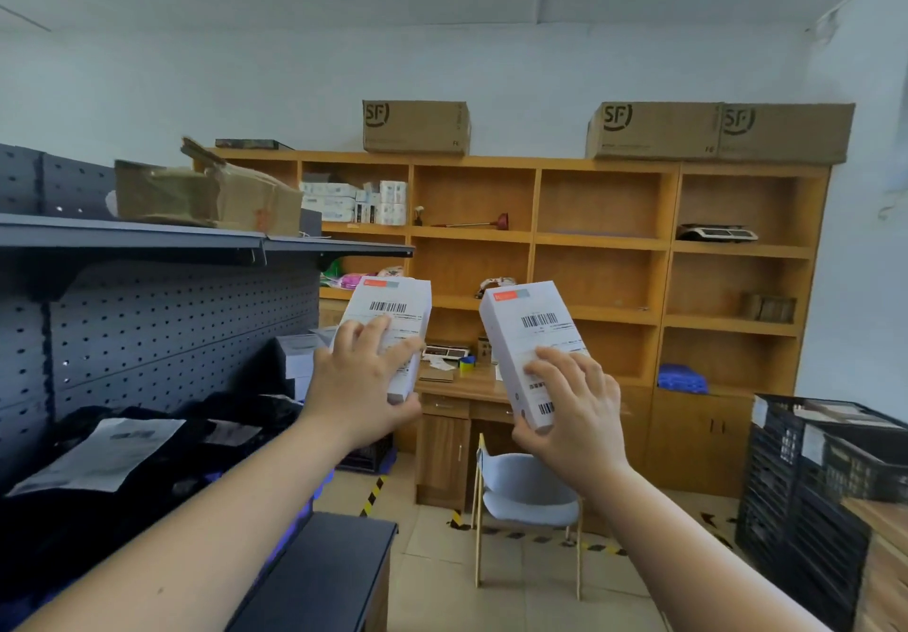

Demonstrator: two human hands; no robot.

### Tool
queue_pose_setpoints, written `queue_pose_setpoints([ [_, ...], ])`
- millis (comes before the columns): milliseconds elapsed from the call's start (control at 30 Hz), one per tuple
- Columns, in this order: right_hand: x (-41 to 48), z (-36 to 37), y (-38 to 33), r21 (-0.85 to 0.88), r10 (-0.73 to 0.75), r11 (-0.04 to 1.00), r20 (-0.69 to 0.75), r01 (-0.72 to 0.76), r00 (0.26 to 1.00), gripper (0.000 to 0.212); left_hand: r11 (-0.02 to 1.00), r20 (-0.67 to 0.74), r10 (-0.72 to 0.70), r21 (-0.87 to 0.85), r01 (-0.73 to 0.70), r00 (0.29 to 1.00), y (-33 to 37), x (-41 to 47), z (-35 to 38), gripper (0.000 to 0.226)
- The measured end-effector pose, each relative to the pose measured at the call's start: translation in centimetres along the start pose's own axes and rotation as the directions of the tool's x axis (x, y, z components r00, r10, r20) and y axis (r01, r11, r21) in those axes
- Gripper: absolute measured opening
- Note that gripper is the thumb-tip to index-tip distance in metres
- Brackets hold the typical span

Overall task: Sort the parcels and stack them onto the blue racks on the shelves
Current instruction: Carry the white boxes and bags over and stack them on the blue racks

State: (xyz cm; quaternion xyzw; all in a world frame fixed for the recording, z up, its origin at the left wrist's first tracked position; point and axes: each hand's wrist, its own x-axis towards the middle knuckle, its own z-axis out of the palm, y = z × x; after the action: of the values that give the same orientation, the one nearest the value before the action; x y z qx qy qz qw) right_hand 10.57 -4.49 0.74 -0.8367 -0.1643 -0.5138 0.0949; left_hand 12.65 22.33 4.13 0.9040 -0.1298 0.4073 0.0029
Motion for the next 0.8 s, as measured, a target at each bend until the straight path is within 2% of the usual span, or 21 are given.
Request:
queue_pose_setpoints([
  [200, 2.7, 7.3, 2.1, 0.014, -0.077, 0.997, 0.012, 0.077, 0.997, 0.058, 0.999, -0.008, -0.051, 0.005, 0.051, 0.999, -4.3, 3.3, 4.9, 0.065],
  [400, 4.5, 14.4, 5.3, 0.090, -0.053, 0.994, -0.013, 0.054, 0.999, 0.056, 0.994, 0.002, -0.109, 0.029, 0.109, 0.994, -6.0, 5.7, 10.2, 0.062],
  [500, 5.5, 18.3, 7.2, 0.135, -0.085, 0.987, -0.014, 0.086, 0.996, 0.055, 0.989, 0.008, -0.135, 0.069, 0.134, 0.991, -6.4, 7.1, 12.9, 0.062],
  [800, 11.9, 27.9, 12.8, 0.280, -0.157, 0.948, 0.000, 0.151, 0.988, 0.057, 0.933, 0.077, -0.335, 0.162, 0.320, 0.939, -6.6, 13.4, 19.2, 0.063],
])
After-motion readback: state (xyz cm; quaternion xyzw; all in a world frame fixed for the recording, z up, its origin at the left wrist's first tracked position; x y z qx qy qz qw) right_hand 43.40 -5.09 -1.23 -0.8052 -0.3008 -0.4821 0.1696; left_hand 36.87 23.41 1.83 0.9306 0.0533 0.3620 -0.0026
